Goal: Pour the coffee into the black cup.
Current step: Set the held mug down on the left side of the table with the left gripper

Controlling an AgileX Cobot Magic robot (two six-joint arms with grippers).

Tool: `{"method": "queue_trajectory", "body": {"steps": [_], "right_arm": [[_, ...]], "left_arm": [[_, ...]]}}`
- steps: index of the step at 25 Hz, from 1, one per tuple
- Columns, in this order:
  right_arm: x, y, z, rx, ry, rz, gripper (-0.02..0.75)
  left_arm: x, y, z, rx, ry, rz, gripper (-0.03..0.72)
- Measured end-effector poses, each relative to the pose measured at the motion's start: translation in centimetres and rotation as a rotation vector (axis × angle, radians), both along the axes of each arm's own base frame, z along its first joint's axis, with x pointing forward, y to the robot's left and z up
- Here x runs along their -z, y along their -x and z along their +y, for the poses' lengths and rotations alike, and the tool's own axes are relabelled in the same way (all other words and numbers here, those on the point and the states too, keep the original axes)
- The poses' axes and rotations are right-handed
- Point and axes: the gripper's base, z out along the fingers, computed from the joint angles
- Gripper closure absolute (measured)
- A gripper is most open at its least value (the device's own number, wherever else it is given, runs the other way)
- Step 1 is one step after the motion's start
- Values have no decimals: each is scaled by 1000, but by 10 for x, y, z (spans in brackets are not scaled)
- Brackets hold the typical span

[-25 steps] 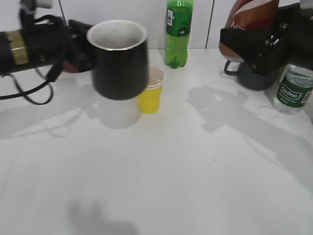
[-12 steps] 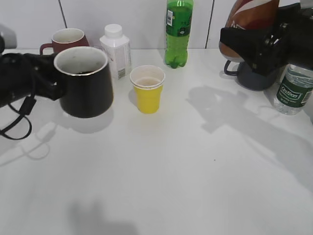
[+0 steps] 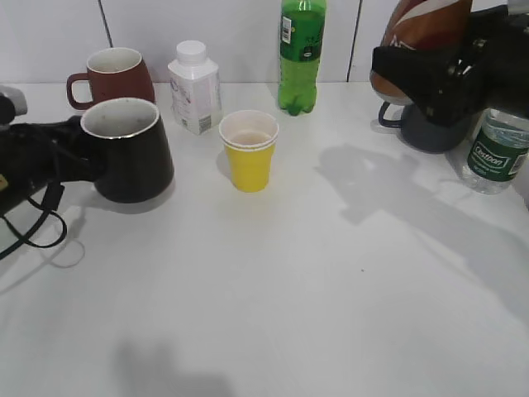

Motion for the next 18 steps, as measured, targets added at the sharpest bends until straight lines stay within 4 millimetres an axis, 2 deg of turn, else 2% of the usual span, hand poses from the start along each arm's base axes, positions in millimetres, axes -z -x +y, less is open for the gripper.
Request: {"method": "queue_trajectory", "body": {"steps": [8, 18], "right_arm": [[0, 0, 0, 0, 0, 0, 194], [0, 0, 0, 1, -1, 0, 194]], "left_arm": [[20, -7, 3, -34, -36, 39, 651], [27, -14, 5, -74, -9, 24, 652]]}}
